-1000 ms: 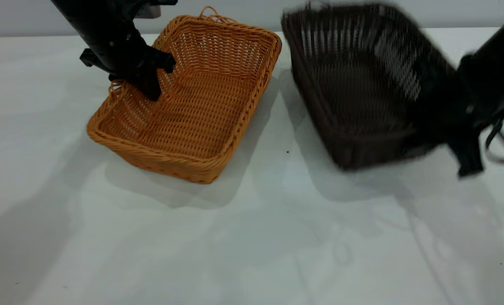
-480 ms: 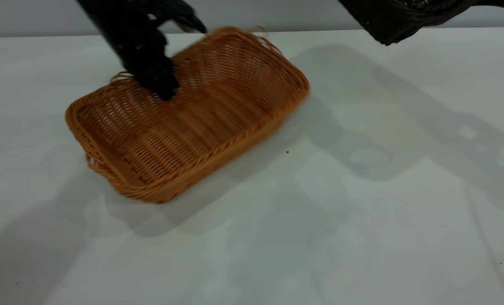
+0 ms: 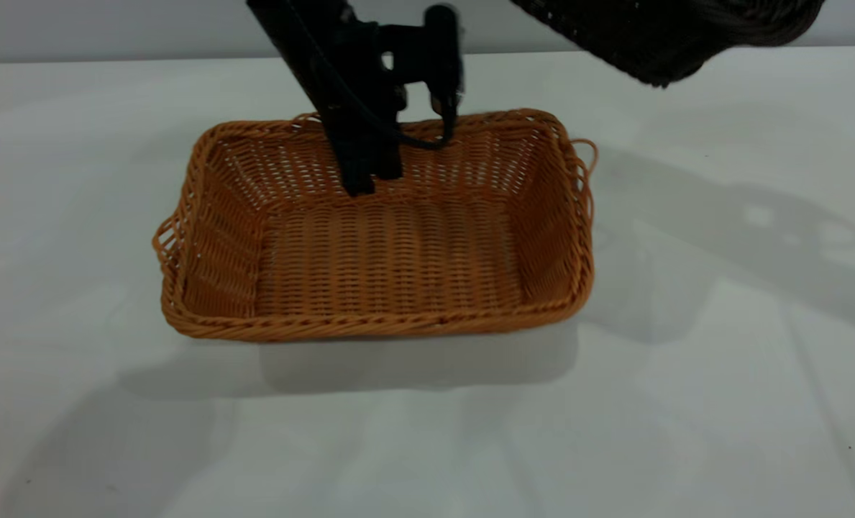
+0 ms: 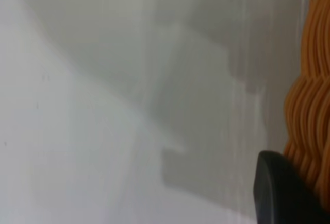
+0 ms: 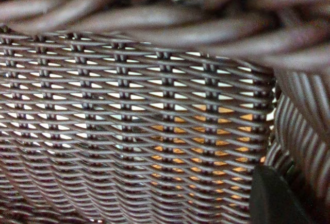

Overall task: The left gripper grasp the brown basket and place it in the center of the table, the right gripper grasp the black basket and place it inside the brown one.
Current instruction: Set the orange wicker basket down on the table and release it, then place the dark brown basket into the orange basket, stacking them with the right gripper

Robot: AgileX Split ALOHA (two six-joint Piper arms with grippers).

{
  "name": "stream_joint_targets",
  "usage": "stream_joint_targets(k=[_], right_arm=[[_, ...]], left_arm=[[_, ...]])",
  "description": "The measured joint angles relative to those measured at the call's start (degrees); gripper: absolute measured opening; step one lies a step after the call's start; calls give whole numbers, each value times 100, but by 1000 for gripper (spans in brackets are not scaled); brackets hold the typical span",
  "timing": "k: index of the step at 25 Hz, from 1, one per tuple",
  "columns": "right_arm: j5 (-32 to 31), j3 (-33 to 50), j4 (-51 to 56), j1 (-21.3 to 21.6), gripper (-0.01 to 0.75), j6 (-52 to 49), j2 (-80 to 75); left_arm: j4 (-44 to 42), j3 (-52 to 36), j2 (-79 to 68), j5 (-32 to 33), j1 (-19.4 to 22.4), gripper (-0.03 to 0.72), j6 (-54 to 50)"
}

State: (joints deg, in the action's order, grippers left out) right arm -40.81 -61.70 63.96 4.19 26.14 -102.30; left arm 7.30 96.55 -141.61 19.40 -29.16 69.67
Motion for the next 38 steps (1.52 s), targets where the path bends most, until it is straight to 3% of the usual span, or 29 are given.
stream_joint_targets(k=[8,11,16,21,24,31,34,38], right_arm=[[-134,-188,-134,0,87,-12,0],[-166,-188,-133,7,87,-12,0],[-259,-188,-141,156,87,-12,0],[-419,-188,-141,736,87,-12,0],[-431,-188,-160,956,87,-12,0],[-576,-199,-250,872,87,-111,-301],[-576,-199,-250,547,87,-170,-598],[-576,-298,-370,-344,87,-170,-996]], left_arm=[[65,0,0,-38,-66,85,76],[199,0,0,-56,-66,119,129],[502,-5,5,-131,-77,306,148],[602,-18,361,126,-82,482,143],[590,-18,860,859,-82,509,80],[-249,-18,2815,3776,48,475,-998],[-613,-18,3726,4474,131,450,-1323],[-663,-18,4814,4473,144,440,-1496]])
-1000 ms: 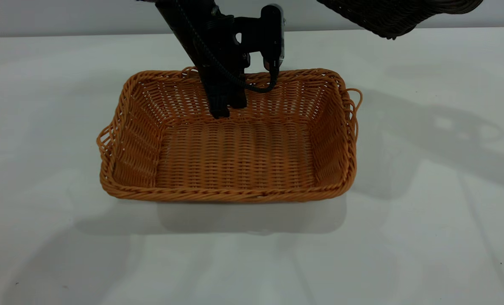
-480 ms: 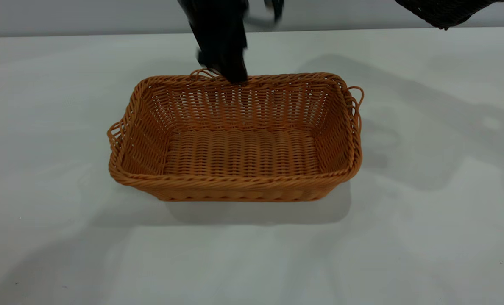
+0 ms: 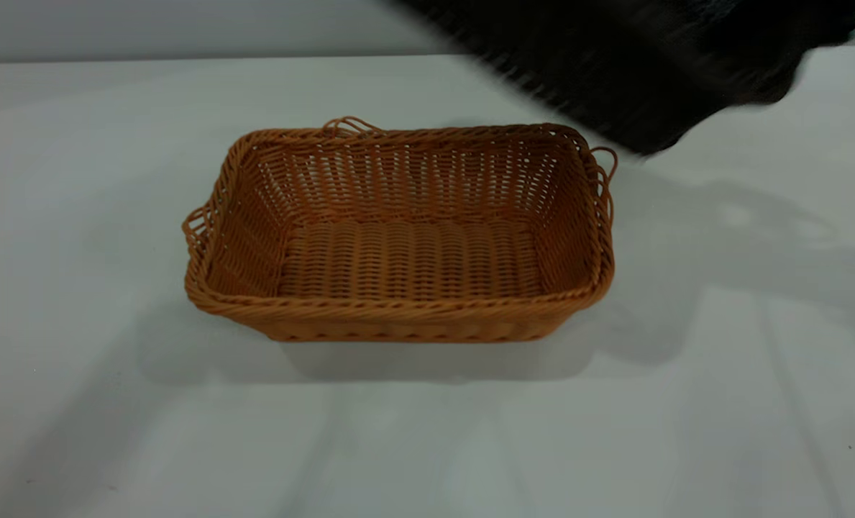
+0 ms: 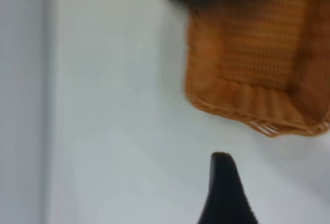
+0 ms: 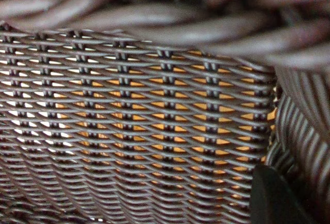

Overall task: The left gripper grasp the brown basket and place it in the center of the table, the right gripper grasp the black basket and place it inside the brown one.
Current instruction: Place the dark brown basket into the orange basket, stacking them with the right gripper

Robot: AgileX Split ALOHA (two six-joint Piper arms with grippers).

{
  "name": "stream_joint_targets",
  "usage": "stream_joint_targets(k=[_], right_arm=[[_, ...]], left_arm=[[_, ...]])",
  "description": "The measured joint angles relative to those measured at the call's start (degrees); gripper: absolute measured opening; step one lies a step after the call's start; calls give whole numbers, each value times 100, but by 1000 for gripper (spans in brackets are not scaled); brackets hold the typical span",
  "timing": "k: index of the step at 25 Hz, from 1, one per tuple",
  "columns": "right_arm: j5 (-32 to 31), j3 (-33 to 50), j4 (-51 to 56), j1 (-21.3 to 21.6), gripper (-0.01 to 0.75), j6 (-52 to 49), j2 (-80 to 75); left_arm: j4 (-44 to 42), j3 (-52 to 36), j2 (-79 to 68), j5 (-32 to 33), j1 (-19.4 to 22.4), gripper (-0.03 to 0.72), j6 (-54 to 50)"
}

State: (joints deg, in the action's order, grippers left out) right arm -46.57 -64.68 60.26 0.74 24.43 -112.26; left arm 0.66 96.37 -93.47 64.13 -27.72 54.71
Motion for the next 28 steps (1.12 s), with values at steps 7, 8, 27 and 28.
stream_joint_targets(k=[7,8,27,28], right_arm=[[-111,-1200,-1165,-1251,87,-685,-928],[-132,-1386,-1419,-1351,87,-847,-1032],[-236,-2109,-2505,-1577,146,-1621,-2068],[-236,-2116,-2498,-1590,179,-1580,-2068]], left_arm=[[0,0,1025,-543,0,436,-125],[0,0,1061,-557,0,436,-156],[0,-27,1099,-564,0,436,-446],[0,-27,1099,-564,0,436,-446]])
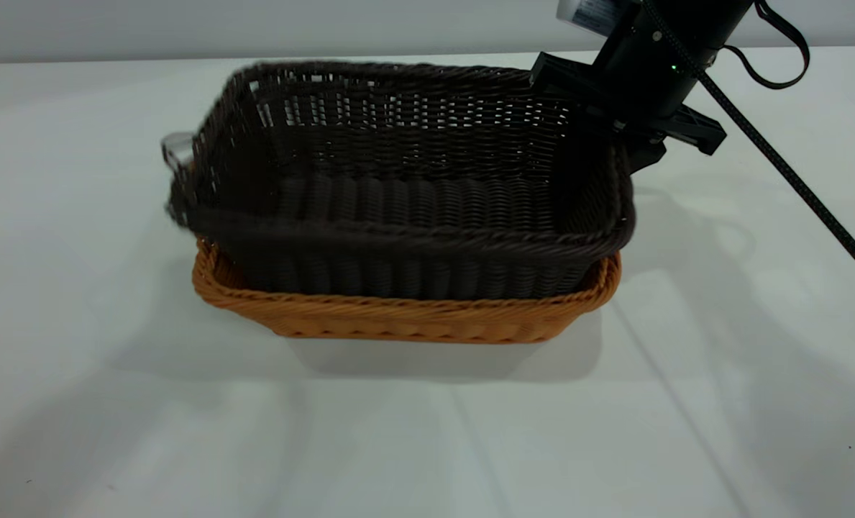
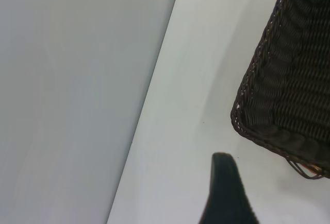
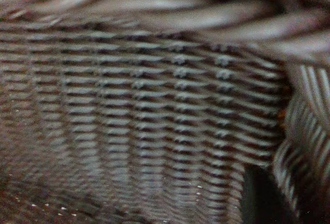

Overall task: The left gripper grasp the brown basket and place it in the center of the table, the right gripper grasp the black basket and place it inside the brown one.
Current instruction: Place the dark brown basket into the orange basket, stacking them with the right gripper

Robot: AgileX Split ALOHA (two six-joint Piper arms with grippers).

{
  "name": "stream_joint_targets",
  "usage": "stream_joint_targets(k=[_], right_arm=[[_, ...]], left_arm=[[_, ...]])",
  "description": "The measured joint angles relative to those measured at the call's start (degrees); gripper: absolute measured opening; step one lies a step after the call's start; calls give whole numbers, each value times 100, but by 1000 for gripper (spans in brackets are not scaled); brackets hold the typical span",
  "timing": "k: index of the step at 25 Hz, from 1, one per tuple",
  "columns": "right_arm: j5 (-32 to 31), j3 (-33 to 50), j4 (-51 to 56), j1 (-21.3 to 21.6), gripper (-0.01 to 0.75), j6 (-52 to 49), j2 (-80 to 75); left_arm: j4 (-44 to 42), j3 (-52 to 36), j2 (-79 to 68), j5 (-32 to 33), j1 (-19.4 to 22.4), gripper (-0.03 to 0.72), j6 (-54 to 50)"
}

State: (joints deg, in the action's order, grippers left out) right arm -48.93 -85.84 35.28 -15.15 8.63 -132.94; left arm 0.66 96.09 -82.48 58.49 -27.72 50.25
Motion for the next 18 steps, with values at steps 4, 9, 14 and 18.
stream_joint_targets(k=[4,9,14,18], right_arm=[[-67,-6,52,-60,346,302,5],[-535,-12,-16,-81,531,668,185],[-679,-12,-690,-85,581,693,782],[-912,-12,-1418,-85,584,344,1260]], left_arm=[[0,0,0,0,0,436,0],[0,0,0,0,0,436,0],[0,0,0,0,0,436,0],[0,0,0,22,0,436,-7]])
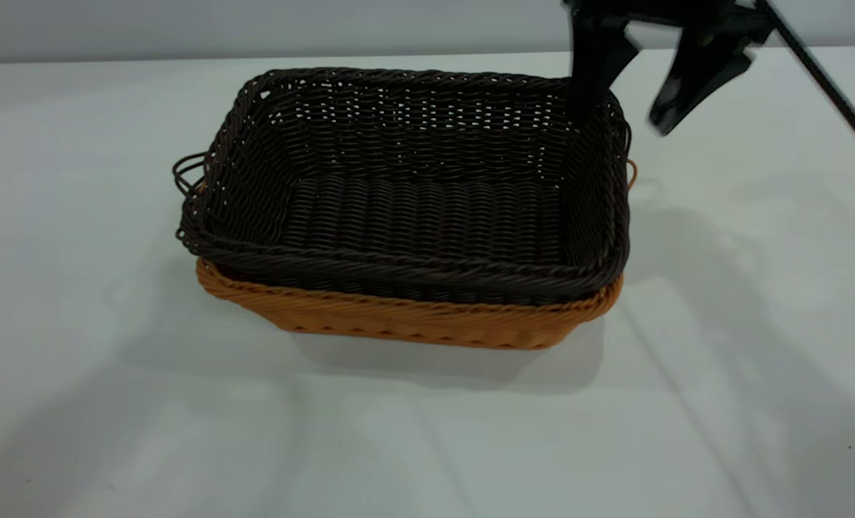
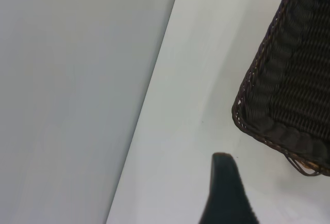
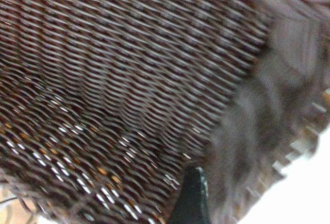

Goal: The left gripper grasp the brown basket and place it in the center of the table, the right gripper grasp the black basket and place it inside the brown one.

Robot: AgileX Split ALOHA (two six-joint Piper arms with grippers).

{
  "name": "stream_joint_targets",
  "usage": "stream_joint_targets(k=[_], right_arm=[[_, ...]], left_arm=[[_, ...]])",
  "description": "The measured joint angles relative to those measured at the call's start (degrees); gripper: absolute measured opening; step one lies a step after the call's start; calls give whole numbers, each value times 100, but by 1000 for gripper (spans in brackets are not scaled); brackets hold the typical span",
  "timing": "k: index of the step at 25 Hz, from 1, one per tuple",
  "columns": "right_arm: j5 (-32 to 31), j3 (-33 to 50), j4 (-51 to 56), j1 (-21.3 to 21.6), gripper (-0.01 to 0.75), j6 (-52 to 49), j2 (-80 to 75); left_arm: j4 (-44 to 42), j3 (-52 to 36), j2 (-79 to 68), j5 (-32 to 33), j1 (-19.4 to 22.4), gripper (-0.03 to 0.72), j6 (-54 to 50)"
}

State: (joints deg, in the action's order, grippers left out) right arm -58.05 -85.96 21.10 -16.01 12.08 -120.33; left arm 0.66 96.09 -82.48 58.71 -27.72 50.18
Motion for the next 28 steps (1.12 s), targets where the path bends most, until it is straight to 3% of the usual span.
stream_joint_targets(k=[4,12,20,28], right_arm=[[-383,10,-304,0,584,-116,741],[-940,10,-445,0,584,-145,2810],[-1351,62,-784,0,584,-513,4479],[-1381,1323,-867,0,584,-639,5962]], left_arm=[[0,0,31,219,0,436,-315],[0,-2,609,750,0,436,-2366],[-4,-7,1057,811,0,436,-2735],[-4,-7,1104,813,0,436,-3550]])
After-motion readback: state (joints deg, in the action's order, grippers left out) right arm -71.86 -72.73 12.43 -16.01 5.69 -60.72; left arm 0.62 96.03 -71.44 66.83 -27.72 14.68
